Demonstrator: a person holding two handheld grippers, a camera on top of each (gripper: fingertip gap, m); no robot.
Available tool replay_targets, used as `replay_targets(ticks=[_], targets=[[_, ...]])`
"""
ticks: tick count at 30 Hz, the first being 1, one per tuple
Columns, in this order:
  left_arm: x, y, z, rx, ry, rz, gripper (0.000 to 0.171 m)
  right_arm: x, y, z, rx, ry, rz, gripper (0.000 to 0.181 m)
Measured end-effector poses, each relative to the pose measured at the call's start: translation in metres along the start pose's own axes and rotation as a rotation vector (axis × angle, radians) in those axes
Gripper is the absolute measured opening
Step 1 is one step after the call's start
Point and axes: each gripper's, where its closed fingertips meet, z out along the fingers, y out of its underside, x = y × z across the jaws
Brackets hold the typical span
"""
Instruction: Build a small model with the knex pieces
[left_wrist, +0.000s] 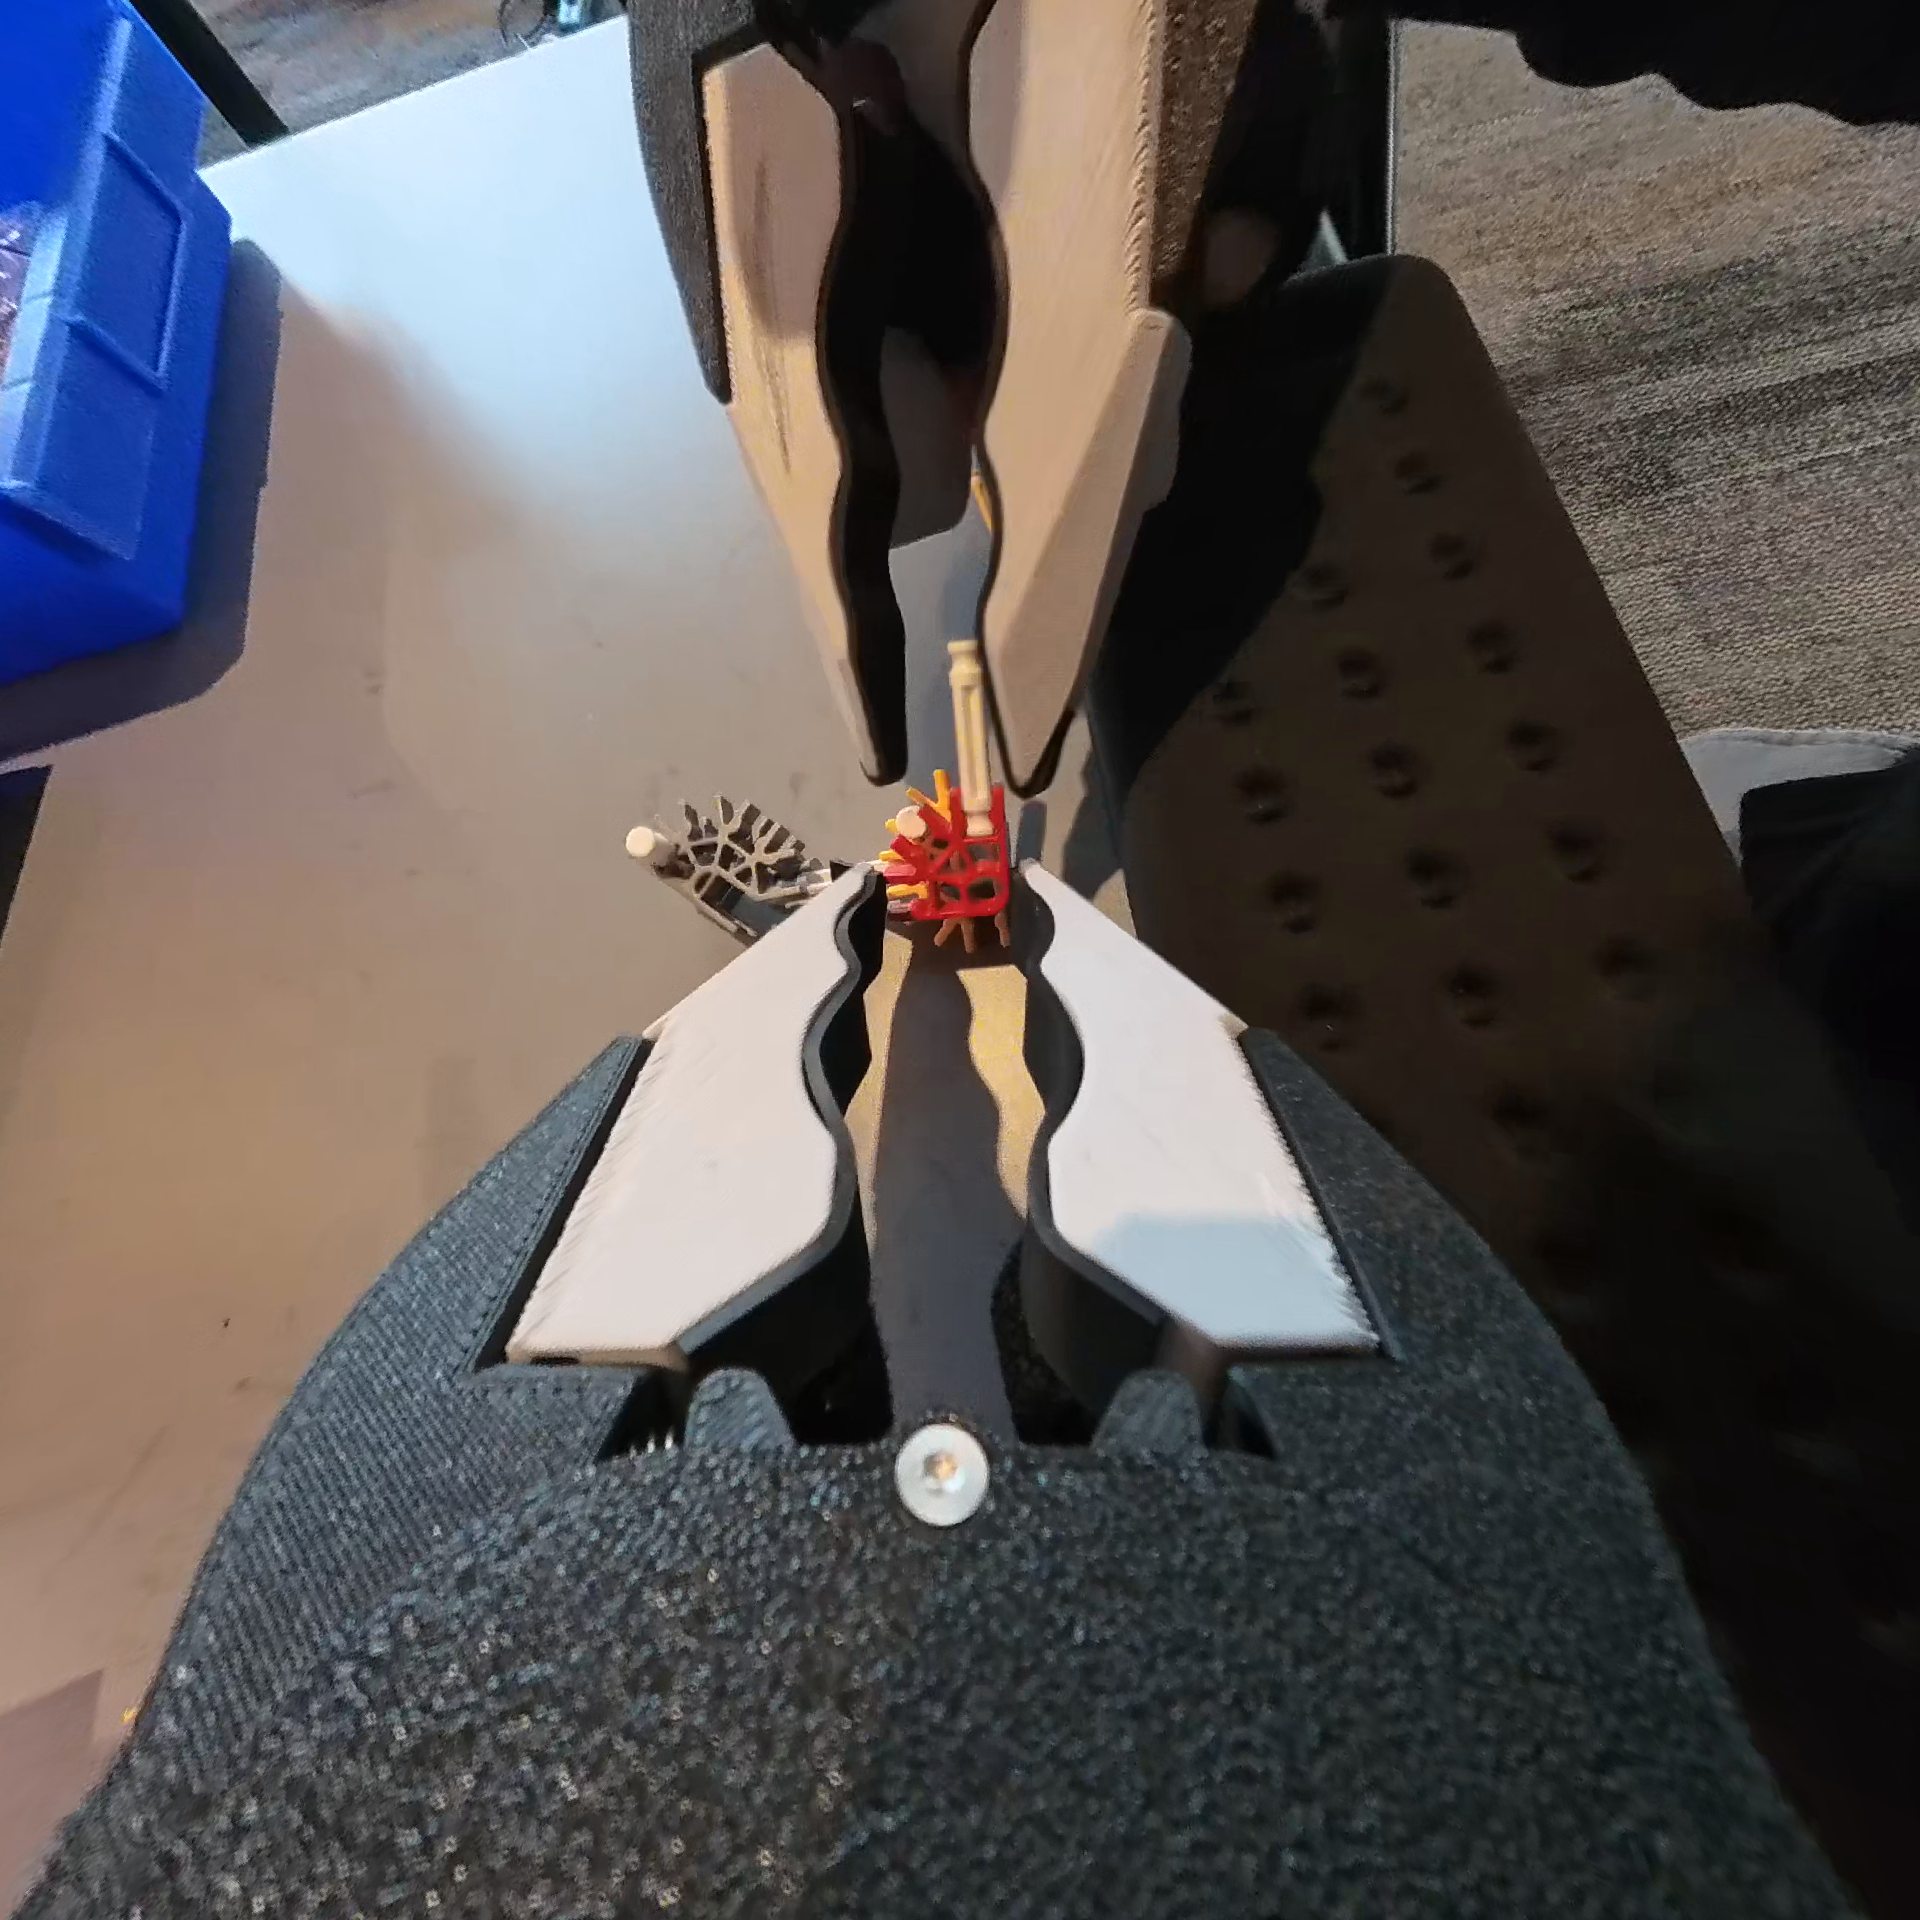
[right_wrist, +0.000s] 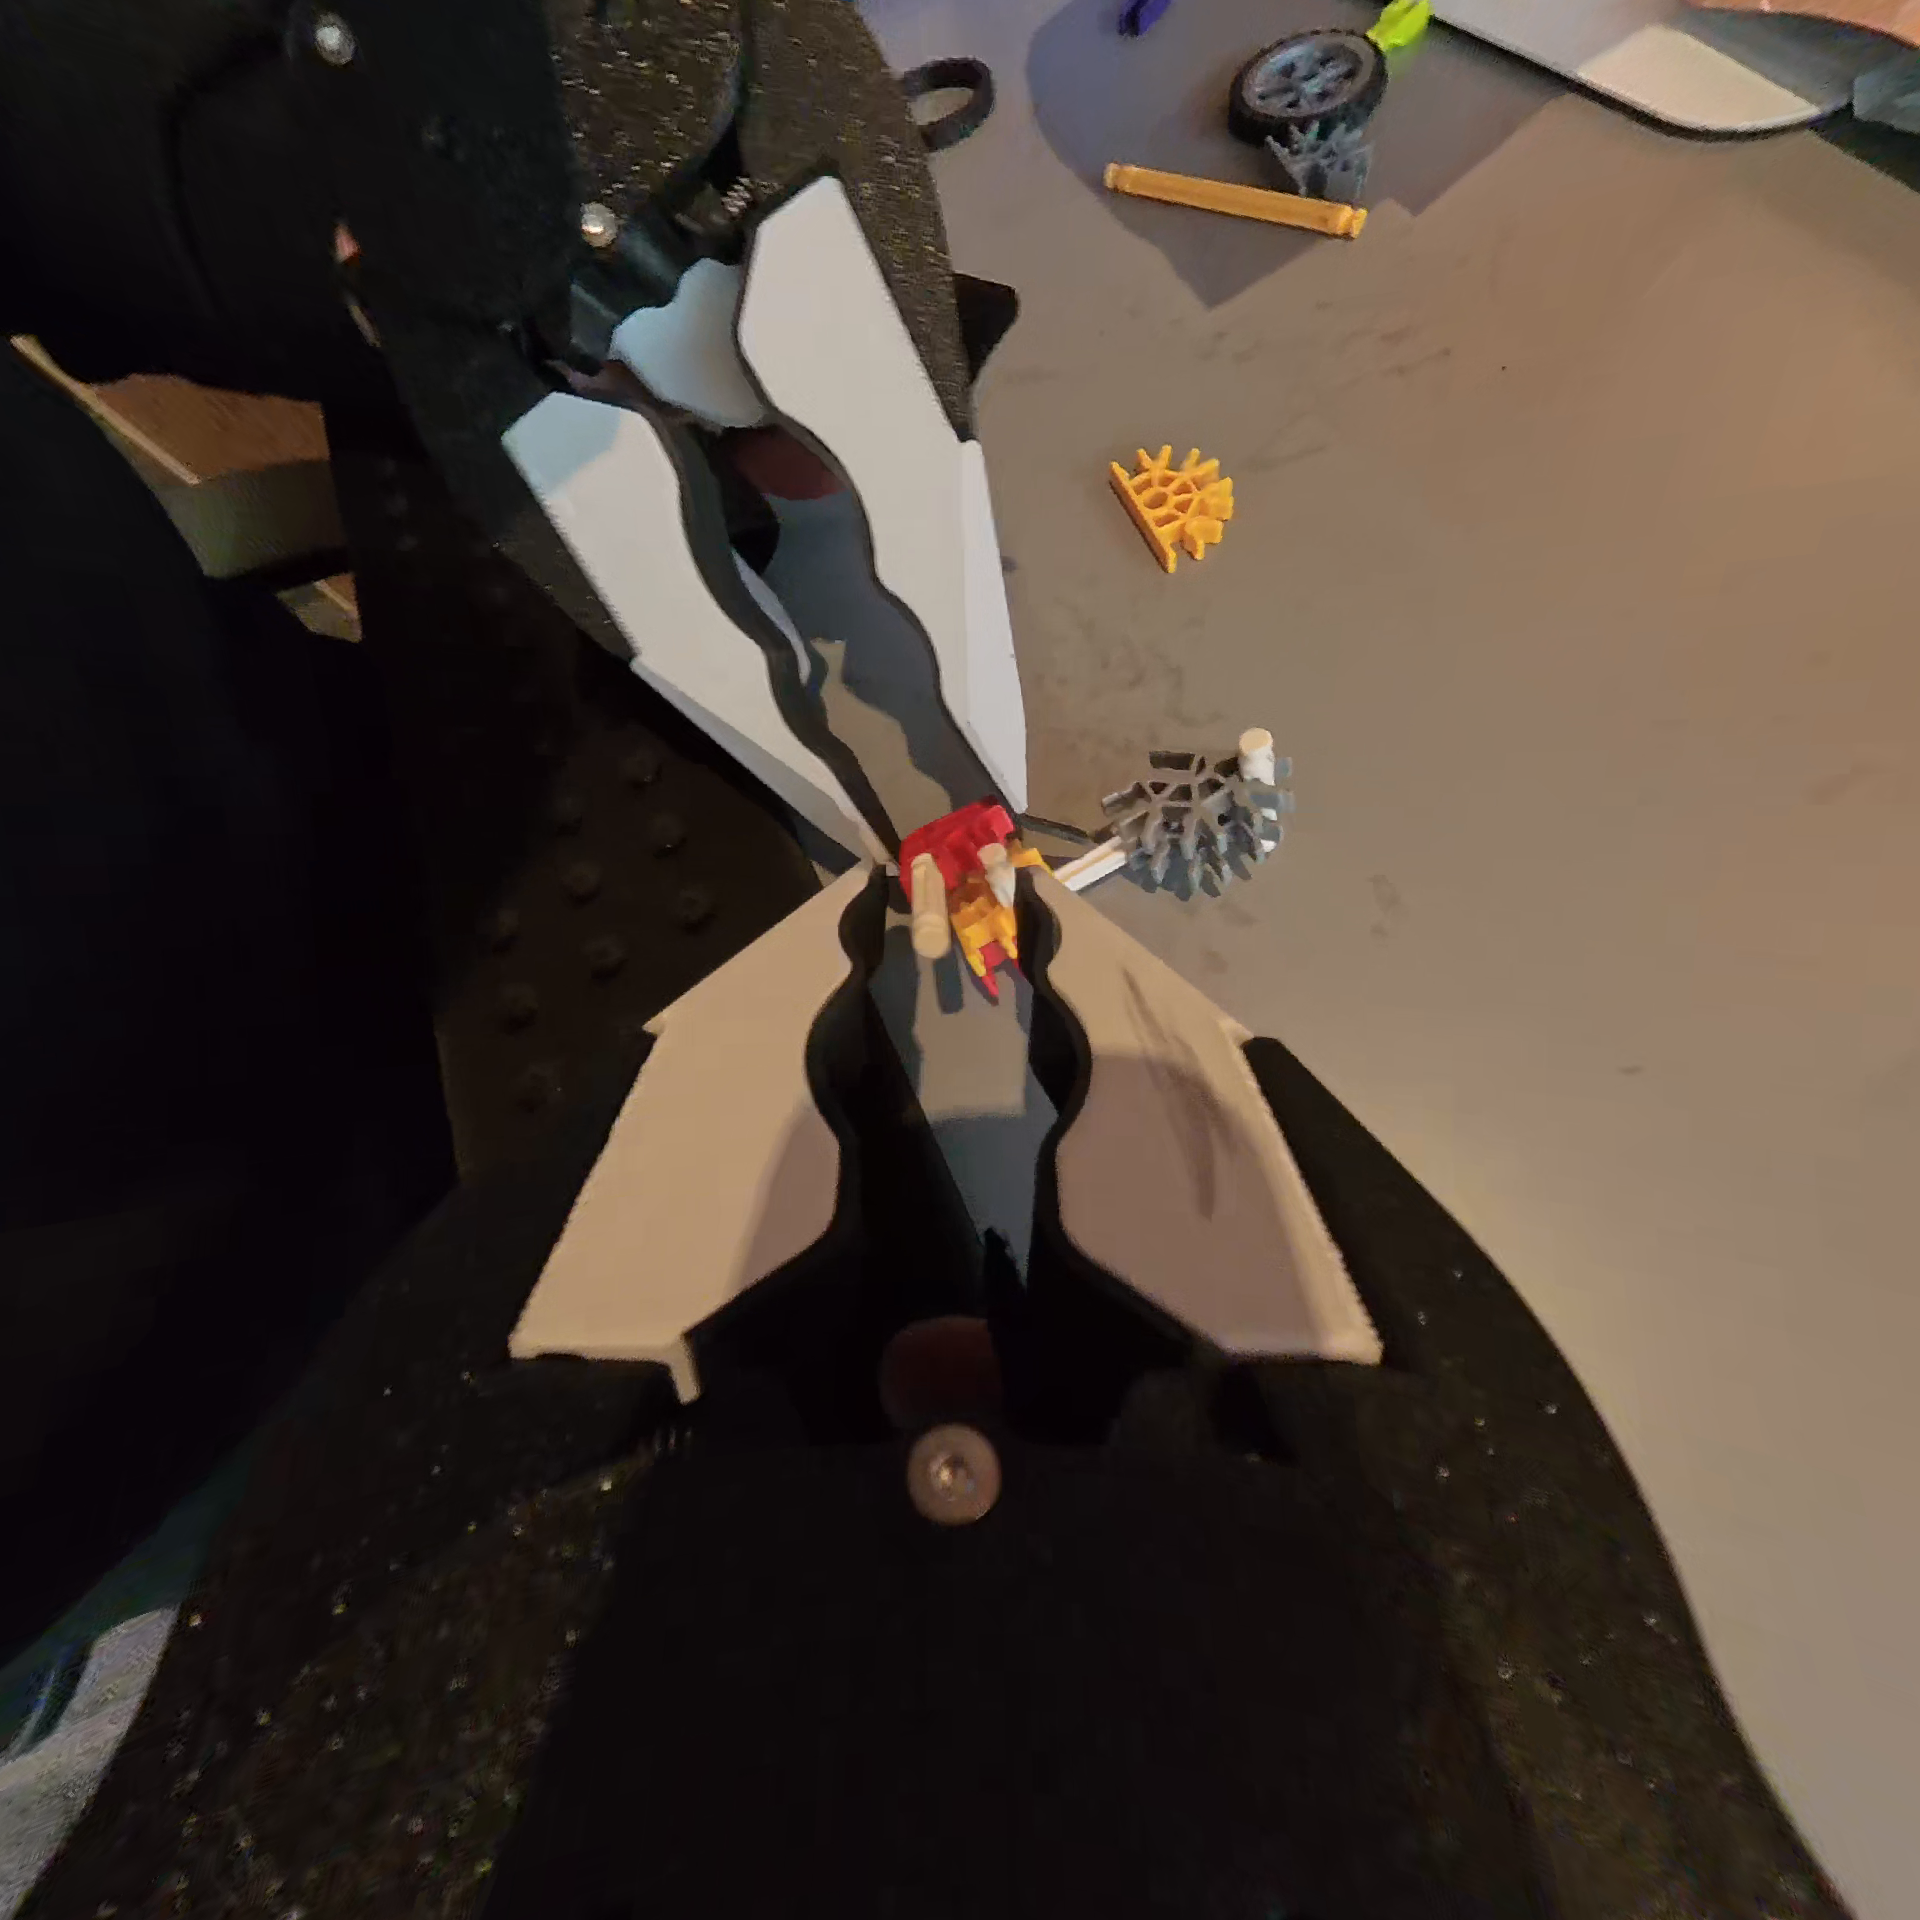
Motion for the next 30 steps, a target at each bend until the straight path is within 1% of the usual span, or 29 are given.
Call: replay_targets(ticks=[2, 5, 18, 25, 30], targets=[[-0.0015, 0.0002, 0.0014, -0.007, -0.008, 0.000, 0.022, 0.0033, 0.0022, 0.0007, -0.005, -0.003, 0.039, 0.020], [-0.0033, -0.0029, 0.0010, 0.003, -0.020, 0.001, 0.021, 0.0036, 0.0049, 0.0013, -0.017, -0.023, 0.063, 0.020], [-0.0066, -0.0004, 0.0047, -0.025, -0.037, -0.003, 0.021, 0.0062, 0.0039, 0.0035, -0.031, -0.069, 0.084, 0.020], [-0.0064, 0.0002, 0.0056, -0.029, -0.035, -0.006, 0.021, 0.0059, 0.0034, 0.0051, -0.047, -0.076, 0.052, 0.021], [-0.0075, 0.0009, 0.0057, -0.032, -0.043, 0.002, 0.021, 0.0072, 0.0036, 0.0060, -0.086, -0.043, -0.012, 0.020]])
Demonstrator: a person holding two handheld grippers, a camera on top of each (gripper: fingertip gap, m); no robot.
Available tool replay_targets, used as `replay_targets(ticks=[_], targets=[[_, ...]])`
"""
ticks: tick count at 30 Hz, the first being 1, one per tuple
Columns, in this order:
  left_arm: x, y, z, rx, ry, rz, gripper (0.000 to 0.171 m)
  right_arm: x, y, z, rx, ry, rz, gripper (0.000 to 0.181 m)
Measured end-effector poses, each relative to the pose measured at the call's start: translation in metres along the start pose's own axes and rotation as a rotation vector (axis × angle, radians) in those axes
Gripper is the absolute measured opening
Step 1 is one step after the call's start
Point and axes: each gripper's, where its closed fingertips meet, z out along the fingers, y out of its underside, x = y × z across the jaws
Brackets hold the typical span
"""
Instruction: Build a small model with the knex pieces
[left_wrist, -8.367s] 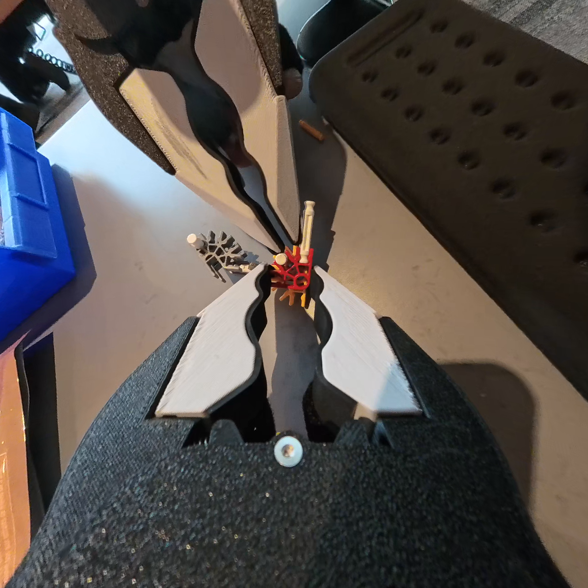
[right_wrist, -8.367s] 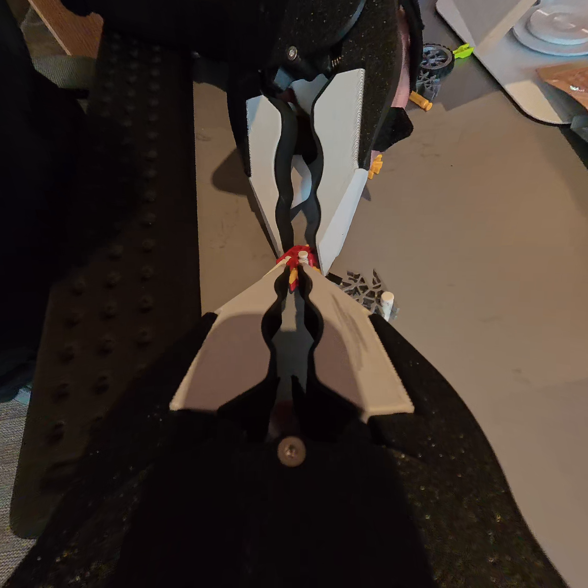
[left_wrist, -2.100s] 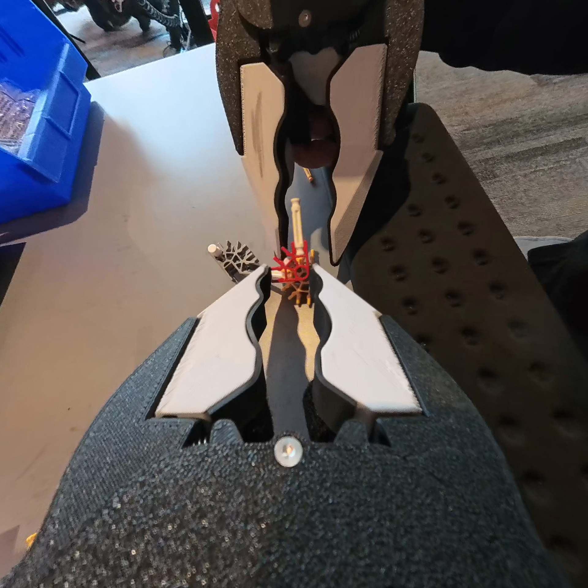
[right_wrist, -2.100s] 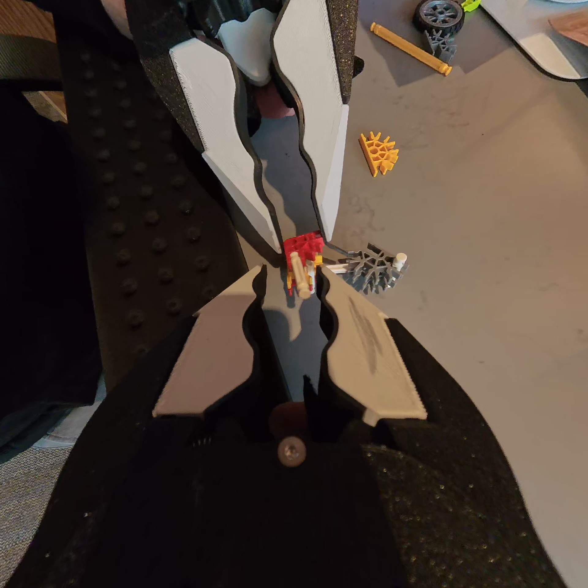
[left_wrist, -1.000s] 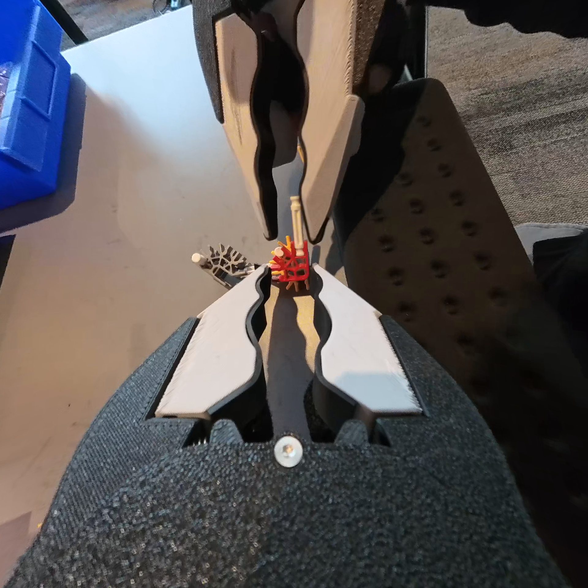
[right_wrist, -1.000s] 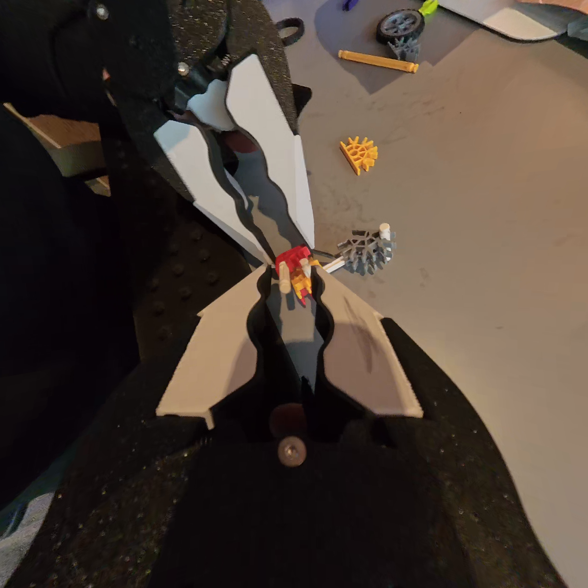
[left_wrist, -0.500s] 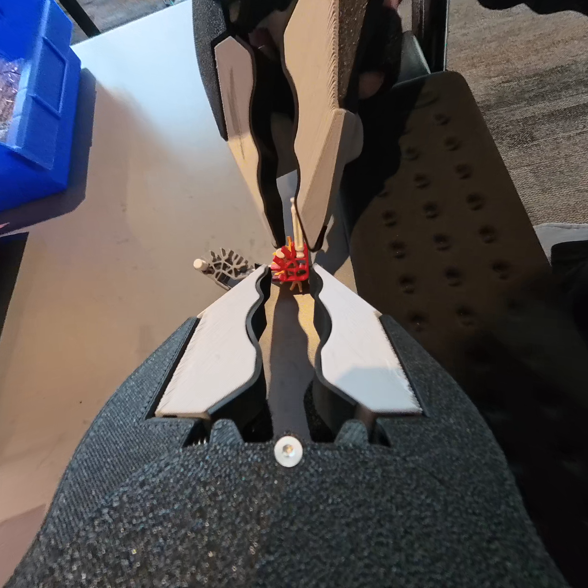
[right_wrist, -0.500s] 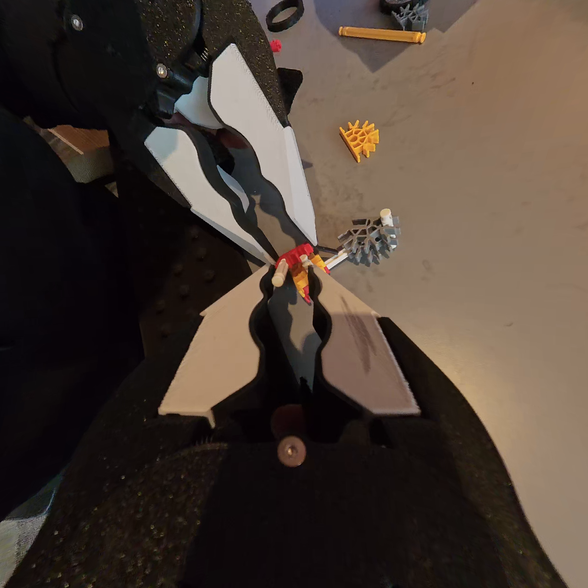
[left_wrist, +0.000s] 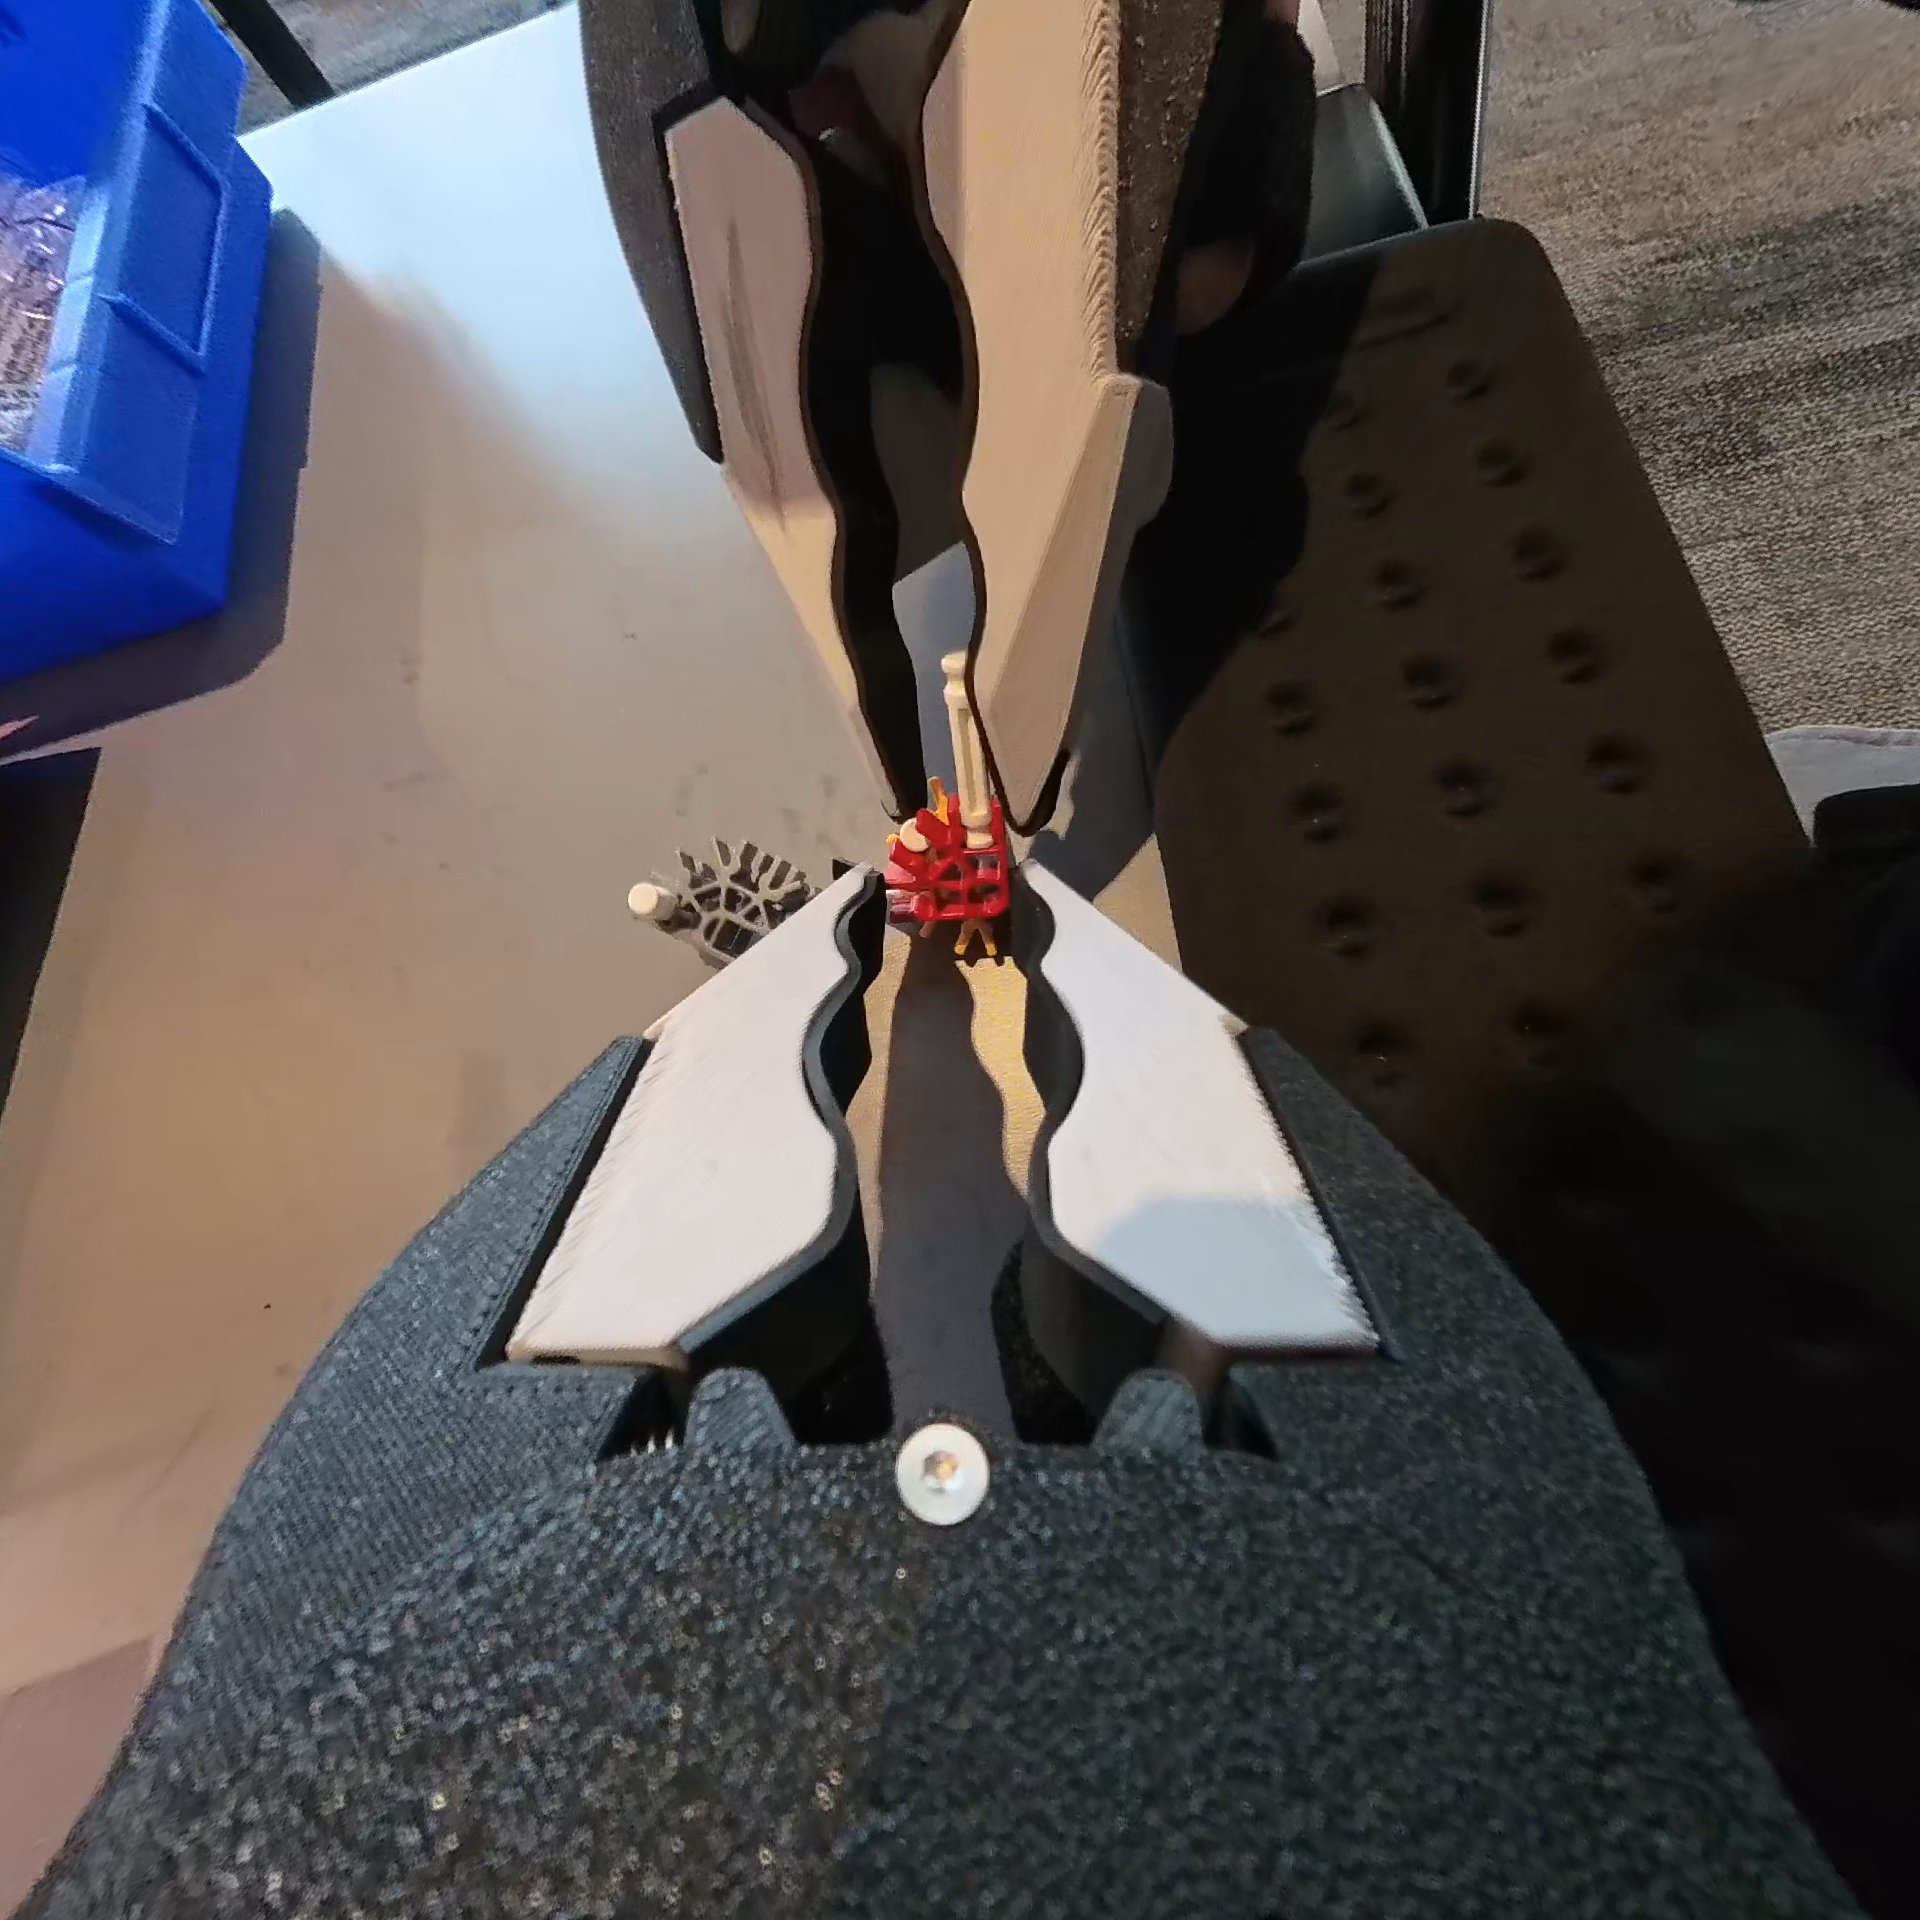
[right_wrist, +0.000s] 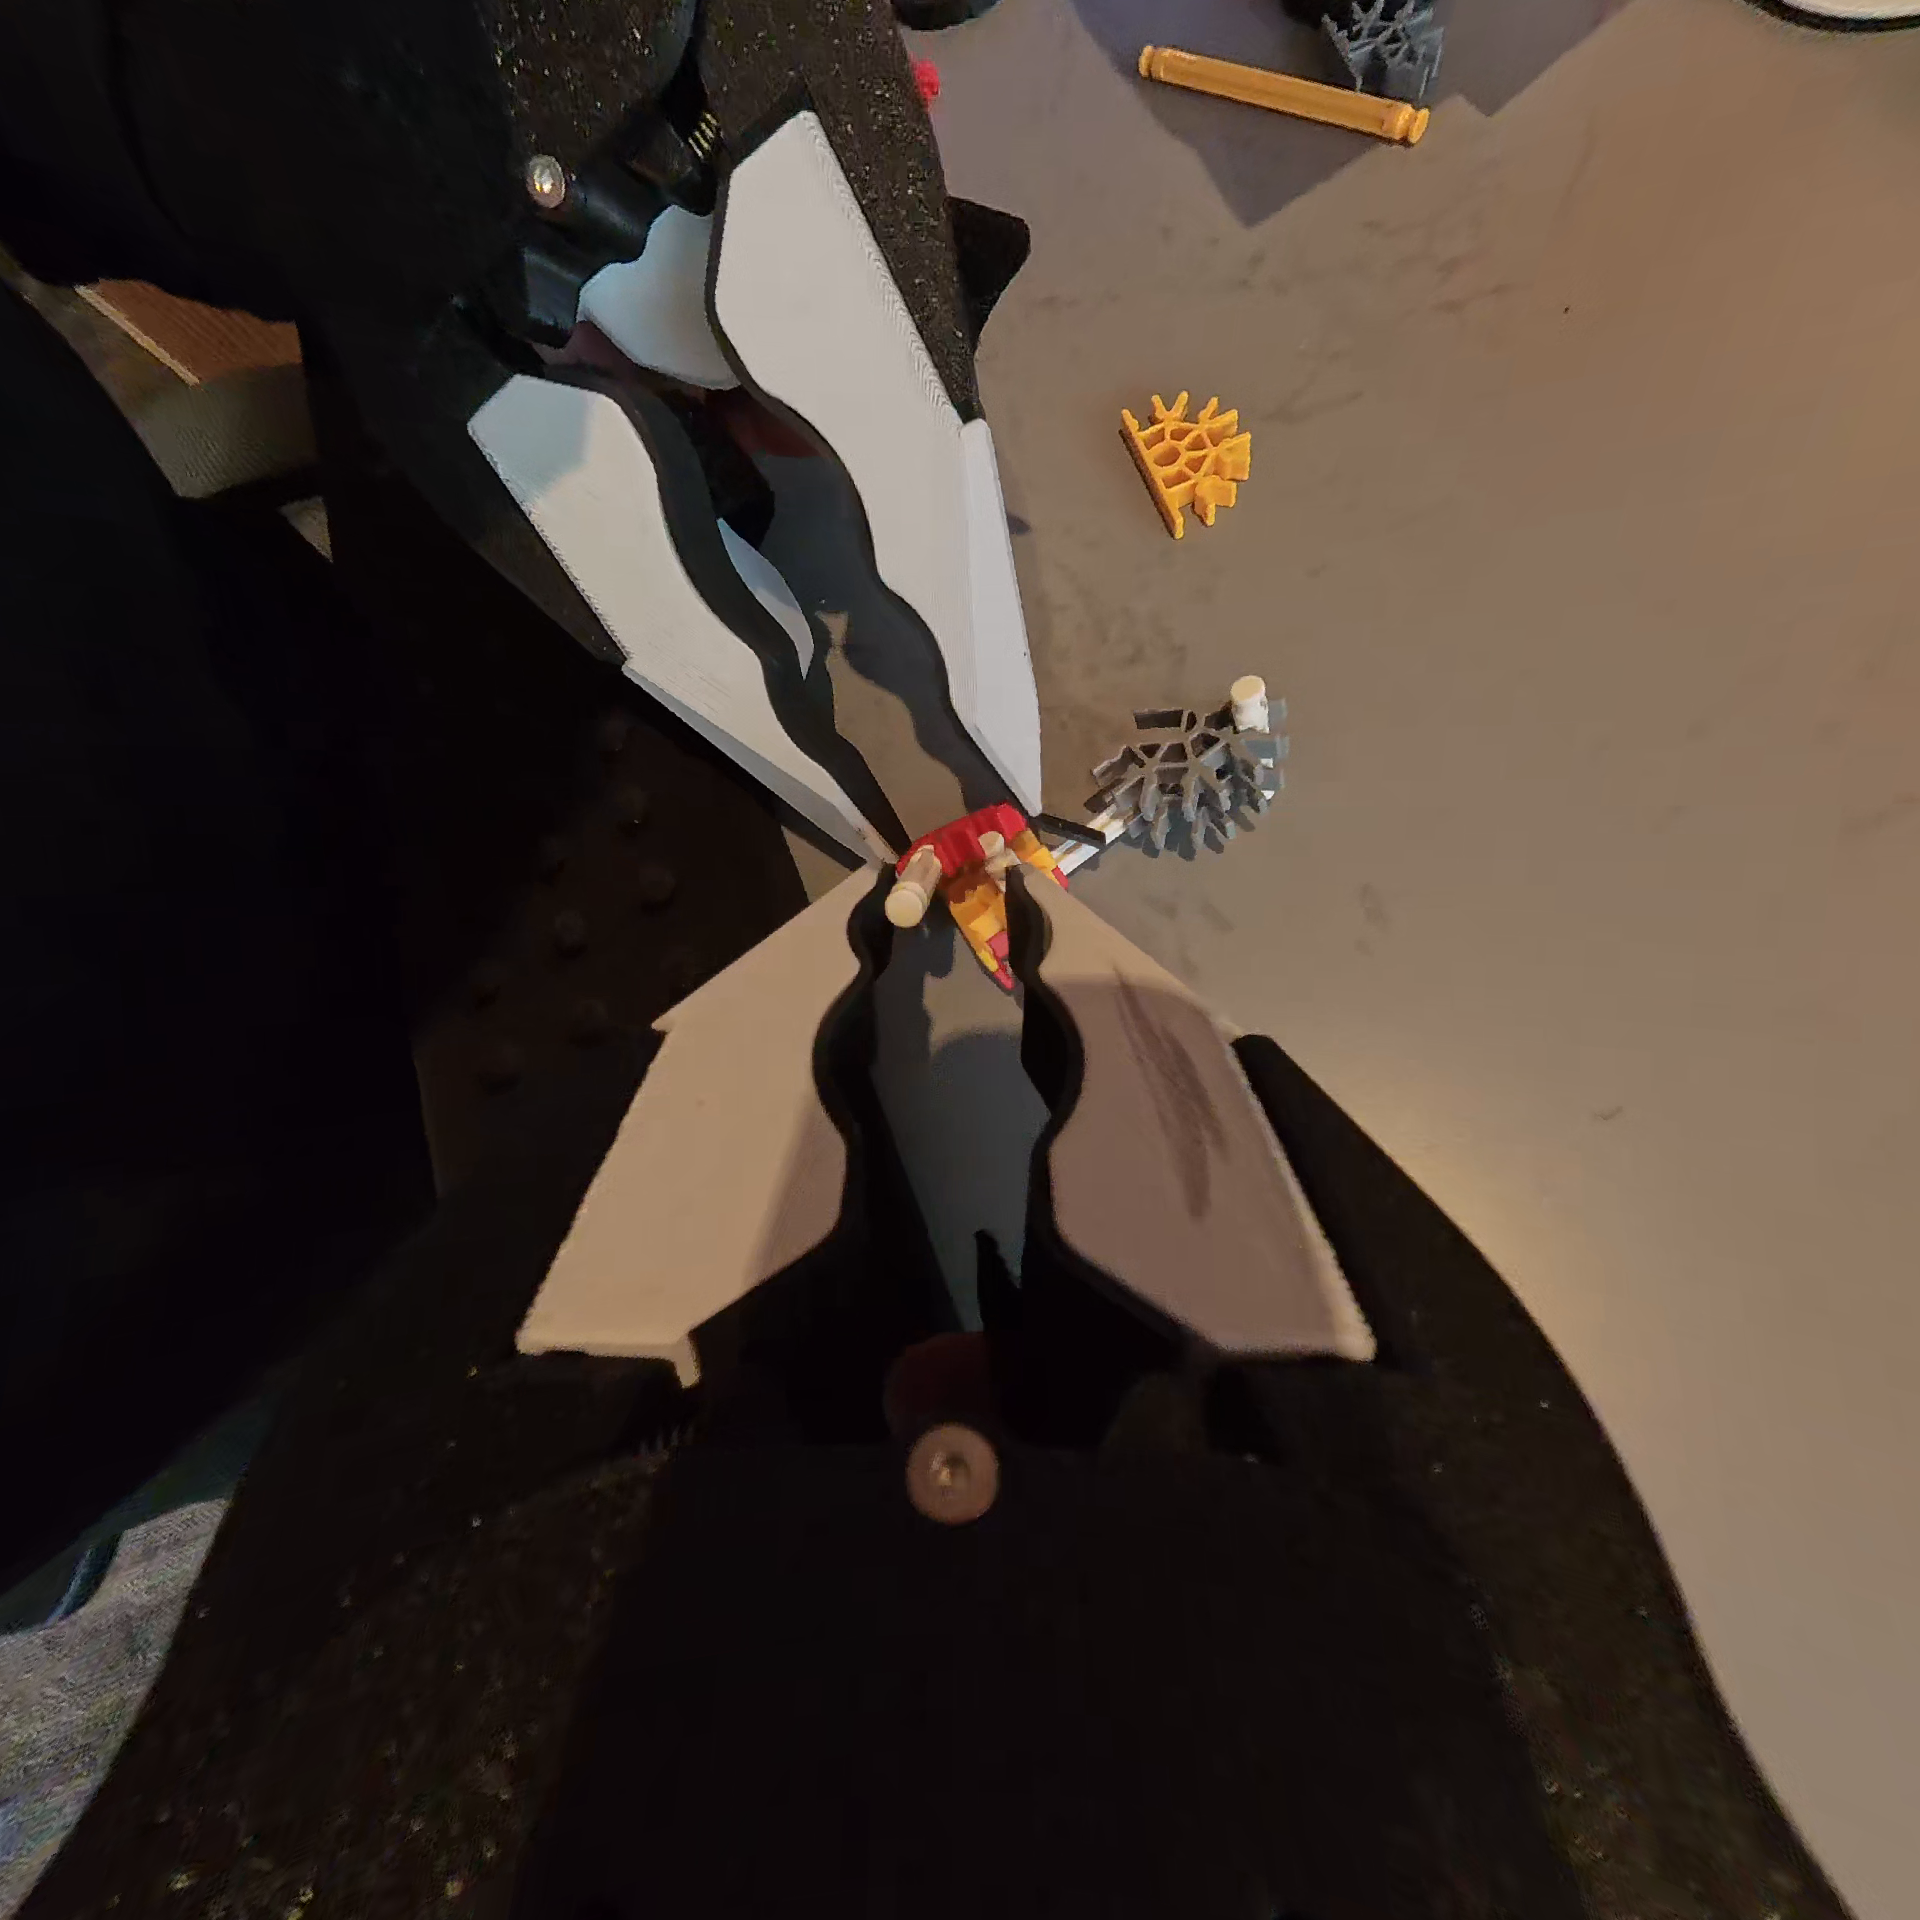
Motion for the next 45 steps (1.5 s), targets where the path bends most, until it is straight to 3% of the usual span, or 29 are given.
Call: replay_targets(ticks=[14, 21, 27, 38, 45], targets=[[-0.001, 0.000, 0.001, -0.025, -0.036, 0.037, 0.022, 0.000, -0.002, 0.000, 0.033, -0.064, 0.059, 0.018], [-0.001, 0.005, 0.008, -0.063, -0.045, 0.066, 0.021, -0.001, 0.003, 0.005, 0.007, -0.095, 0.071, 0.009], [-0.005, -0.006, -0.001, -0.008, -0.066, 0.059, 0.021, -0.003, -0.007, -0.005, 0.062, -0.094, 0.055, 0.010], [-0.008, -0.008, 0.007, -0.081, -0.076, 0.113, 0.021, 0.013, 0.000, -0.011, 0.081, 0.003, 0.099, 0.035], [-0.010, -0.007, 0.010, -0.085, -0.084, 0.119, 0.021, 0.013, -0.001, -0.005, 0.060, 0.002, 0.059, 0.028]])
